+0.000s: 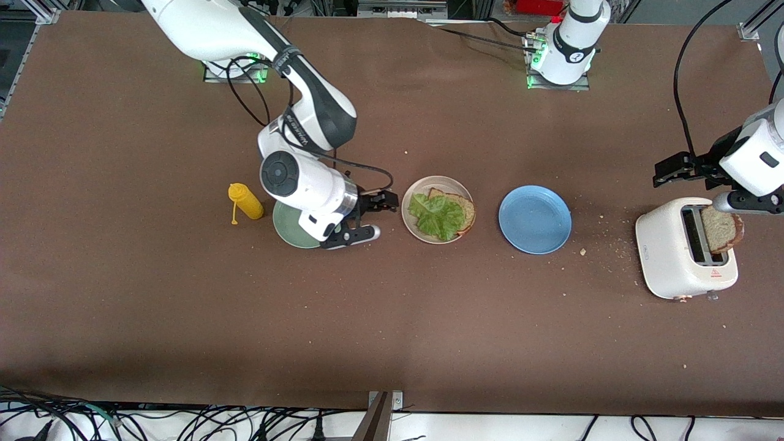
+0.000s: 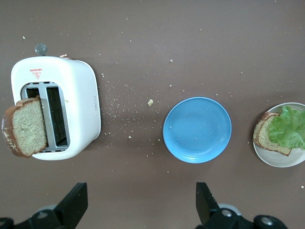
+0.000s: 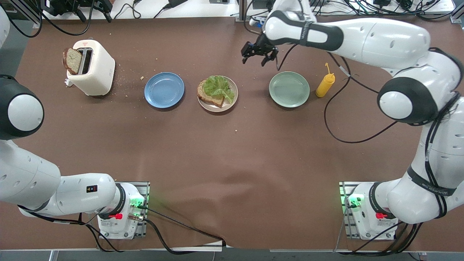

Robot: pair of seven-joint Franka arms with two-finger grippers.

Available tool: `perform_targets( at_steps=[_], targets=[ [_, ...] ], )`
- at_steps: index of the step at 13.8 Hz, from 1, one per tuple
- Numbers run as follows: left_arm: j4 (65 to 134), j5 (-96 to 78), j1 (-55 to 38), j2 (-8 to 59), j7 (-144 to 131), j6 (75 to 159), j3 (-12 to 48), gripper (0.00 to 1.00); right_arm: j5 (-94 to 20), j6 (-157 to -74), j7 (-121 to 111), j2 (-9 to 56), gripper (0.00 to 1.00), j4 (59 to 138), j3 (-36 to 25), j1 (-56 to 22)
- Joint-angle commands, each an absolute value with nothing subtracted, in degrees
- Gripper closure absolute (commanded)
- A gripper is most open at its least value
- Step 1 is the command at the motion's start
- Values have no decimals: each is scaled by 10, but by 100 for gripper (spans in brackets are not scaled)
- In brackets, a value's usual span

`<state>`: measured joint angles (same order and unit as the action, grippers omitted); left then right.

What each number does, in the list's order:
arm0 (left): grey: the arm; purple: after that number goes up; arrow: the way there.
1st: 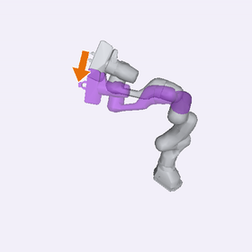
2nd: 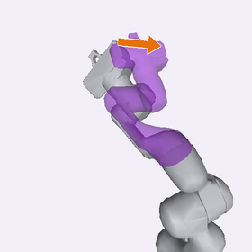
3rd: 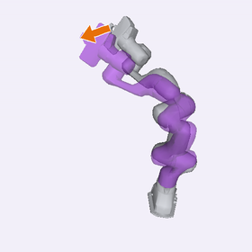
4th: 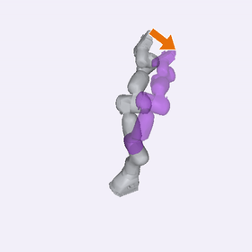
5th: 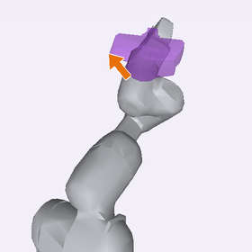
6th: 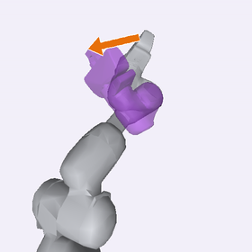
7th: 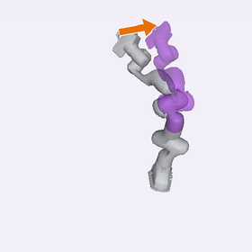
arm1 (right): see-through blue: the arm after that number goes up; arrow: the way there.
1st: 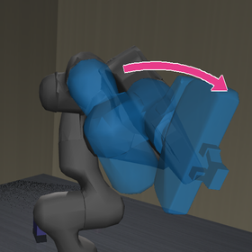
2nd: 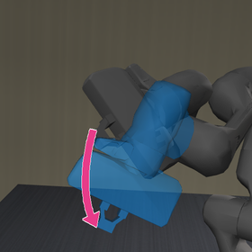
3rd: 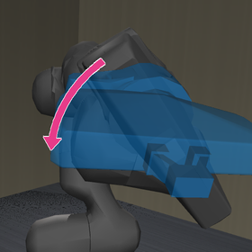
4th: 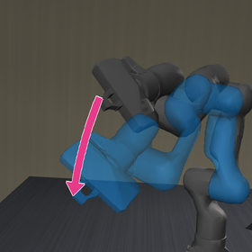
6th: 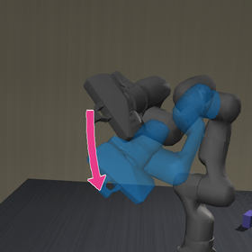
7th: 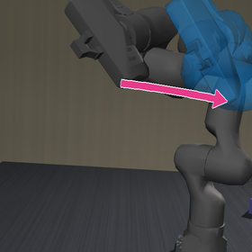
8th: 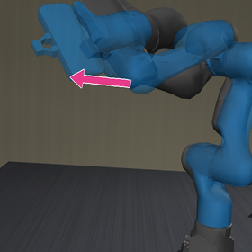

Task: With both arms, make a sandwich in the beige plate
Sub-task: 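Withdraw the right gripper while the left gripper moves to the toaster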

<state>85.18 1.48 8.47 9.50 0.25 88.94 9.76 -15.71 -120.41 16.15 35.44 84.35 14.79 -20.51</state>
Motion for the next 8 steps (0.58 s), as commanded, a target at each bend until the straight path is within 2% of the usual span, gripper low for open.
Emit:
perform_targets(
  at_steps=[1, 4, 8],
  targets=[
    [839, 6, 87, 100, 4, 878, 98, 0, -129, -1167, 97, 274, 0, 924, 154, -153],
    [838, 7, 87, 100, 4, 874, 98, 0, -89, -1098, 54, 221, 0, 947, 135, -121],
    [838, 6, 88, 101, 4, 875, 98, 0, -76, -1041, 21, 181, 0, 961, 113, -70]
  ],
)
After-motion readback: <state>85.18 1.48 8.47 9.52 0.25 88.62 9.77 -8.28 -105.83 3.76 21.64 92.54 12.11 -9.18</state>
